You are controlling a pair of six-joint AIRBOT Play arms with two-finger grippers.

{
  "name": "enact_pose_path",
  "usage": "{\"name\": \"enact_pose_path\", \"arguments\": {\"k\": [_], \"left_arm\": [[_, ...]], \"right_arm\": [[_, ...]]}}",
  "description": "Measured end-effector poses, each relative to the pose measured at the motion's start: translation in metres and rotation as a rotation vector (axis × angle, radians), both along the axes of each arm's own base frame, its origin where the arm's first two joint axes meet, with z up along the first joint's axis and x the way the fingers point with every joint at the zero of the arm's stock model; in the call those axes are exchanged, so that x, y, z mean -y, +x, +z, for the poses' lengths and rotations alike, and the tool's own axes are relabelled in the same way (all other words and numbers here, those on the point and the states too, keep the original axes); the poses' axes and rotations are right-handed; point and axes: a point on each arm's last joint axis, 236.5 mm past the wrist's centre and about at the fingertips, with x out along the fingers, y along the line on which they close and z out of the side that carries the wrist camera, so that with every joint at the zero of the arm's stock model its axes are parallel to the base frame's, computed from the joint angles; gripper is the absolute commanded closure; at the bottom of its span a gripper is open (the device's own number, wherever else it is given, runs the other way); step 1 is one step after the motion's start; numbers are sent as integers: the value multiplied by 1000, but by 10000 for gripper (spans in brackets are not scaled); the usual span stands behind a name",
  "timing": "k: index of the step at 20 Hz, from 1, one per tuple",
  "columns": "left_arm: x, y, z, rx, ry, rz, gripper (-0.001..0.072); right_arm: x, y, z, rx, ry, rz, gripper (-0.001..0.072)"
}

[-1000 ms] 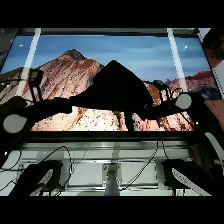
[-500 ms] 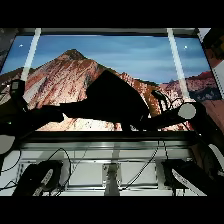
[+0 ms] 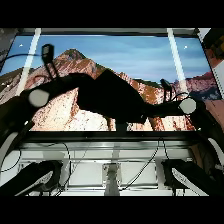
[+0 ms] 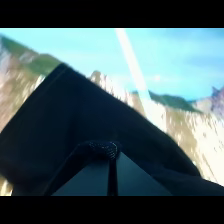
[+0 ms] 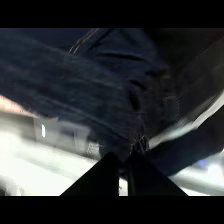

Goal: Fold the clothes and pants, and hang the long-sleeved shirts on hangers.

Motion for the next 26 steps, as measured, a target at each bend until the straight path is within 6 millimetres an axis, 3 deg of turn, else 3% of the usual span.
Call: {"name": "enact_pose_path", "arguments": {"k": [3, 6, 11, 15, 16, 17, 18, 19, 26], "left_arm": [[23, 39, -14, 19, -2, 10, 698], [39, 72, -37, 16, 4, 25, 698], [55, 111, -75, 13, 17, 51, 697], [58, 139, -90, 70, 8, 104, 694], [58, 146, -91, 96, 1, 123, 630], [57, 152, -91, 122, -6, 141, 400], [55, 158, -90, 153, -13, 162, 170], [52, 163, -87, 185, -22, 184, 119], [39, 176, -63, 263, -103, 264, 120]], "right_arm": [[35, 27, -12, 7, -42, -138, 692], [58, 42, -26, -4, -66, -217, 692], [71, 66, -49, -2, -67, -299, 691], [79, 92, -53, 46, -37, -406, 688], [81, 99, -52, 68, -28, -434, 673], [83, 107, -49, 92, -18, -460, 555], [86, 113, -47, 115, -11, -482, 298], [89, 119, -44, 142, -6, -500, 206], [111, 143, -28, 260, -10, -571, 194]]}}
